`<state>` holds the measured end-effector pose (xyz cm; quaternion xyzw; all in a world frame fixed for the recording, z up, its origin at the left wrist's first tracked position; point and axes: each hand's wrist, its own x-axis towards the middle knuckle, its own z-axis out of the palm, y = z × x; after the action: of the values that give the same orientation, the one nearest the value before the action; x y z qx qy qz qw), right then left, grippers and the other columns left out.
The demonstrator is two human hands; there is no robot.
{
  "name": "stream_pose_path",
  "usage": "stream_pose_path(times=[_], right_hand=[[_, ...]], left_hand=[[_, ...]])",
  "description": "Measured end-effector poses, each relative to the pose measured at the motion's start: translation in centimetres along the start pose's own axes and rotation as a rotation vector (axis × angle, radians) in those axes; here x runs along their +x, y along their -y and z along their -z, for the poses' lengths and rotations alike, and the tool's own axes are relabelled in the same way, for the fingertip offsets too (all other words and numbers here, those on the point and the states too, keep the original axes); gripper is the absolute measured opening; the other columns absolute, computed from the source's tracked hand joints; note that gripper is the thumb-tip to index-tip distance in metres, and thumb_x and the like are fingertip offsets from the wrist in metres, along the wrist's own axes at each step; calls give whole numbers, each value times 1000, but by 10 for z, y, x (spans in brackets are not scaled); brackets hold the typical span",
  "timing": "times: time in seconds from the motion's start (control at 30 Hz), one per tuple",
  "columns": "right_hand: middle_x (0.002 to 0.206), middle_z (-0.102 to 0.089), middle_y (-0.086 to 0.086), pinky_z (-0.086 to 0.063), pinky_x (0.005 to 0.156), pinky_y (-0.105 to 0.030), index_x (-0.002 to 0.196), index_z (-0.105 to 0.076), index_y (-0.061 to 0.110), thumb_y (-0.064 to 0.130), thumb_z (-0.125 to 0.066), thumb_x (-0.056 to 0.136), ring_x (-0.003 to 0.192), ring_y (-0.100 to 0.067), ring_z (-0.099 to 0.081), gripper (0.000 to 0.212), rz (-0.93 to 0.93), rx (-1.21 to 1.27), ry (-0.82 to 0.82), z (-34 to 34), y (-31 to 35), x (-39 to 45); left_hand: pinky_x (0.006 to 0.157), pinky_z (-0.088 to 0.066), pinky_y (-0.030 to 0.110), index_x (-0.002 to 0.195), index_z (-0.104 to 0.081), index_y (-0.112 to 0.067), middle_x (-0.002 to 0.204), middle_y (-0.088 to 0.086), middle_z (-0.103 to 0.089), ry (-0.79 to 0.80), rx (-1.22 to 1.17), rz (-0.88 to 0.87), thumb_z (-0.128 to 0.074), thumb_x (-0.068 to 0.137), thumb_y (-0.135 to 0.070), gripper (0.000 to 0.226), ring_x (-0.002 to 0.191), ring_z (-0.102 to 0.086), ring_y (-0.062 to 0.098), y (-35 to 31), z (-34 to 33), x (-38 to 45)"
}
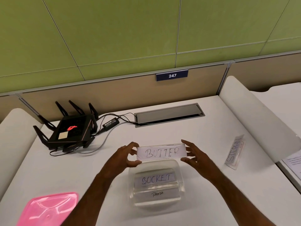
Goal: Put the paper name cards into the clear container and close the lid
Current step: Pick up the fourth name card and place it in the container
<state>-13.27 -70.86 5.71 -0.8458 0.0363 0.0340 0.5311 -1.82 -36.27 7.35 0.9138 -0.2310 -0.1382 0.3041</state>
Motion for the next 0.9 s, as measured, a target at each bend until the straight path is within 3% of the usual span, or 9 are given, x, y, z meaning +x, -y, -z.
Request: stream_pose_path(times=[0.13,0.27,0.43,0.57,0.7,0.9], right_hand=[[133,-65,13,-57,89,-28,145,-39,52,25,-73,93,112,-6,-67,68,-15,18,16,-3,-4,-2],[132,-64,14,-55,85,-19,146,-40,49,24,-73,93,109,-3,-67,67,-21,12,16,-7,-4,-3],[134,-64,11,-57,94,-36,147,-40,46,23,-72,94,112,-8,-68,66,-20,31,29,-10,-6,-5],[133,-63,13,-58,91,-30,147,-39,48,25,-72,94,110,-5,-67,67,-22,13,26,-10,-6,-6],[134,-63,13,-58,93,-35,146,-38,51,26,-72,94,112,-6,-67,68,-25,9,27,-10,-8,-6],[130,-61,22,-53,83,-15,147,-34,55,29,-71,94,111,3,-64,70,-22,-11,30,-10,-8,-6]], left_hand=[[80,-47,19,122,-48,-53,100,-32,-66,-30,-59,28,-79,72,-58,59,104,-57,-4,3,-5,-11],[81,-46,22,125,-46,-56,103,-45,-59,-47,-85,54,-77,73,-60,61,107,-55,-3,4,-11,-20],[81,-44,21,124,-46,-57,100,-44,-61,-54,-108,82,-77,73,-59,60,106,-53,-8,6,-17,-26],[79,-43,19,123,-46,-59,103,-35,-63,-50,-118,86,-78,74,-57,58,106,-54,-9,4,-17,-26],[78,-43,17,122,-46,-58,104,-35,-62,-47,-121,95,-78,75,-56,58,106,-54,-9,4,-18,-27],[81,-46,23,125,-46,-57,100,-36,-65,-48,-136,105,-78,73,-59,60,106,-55,-4,9,-19,-27]])
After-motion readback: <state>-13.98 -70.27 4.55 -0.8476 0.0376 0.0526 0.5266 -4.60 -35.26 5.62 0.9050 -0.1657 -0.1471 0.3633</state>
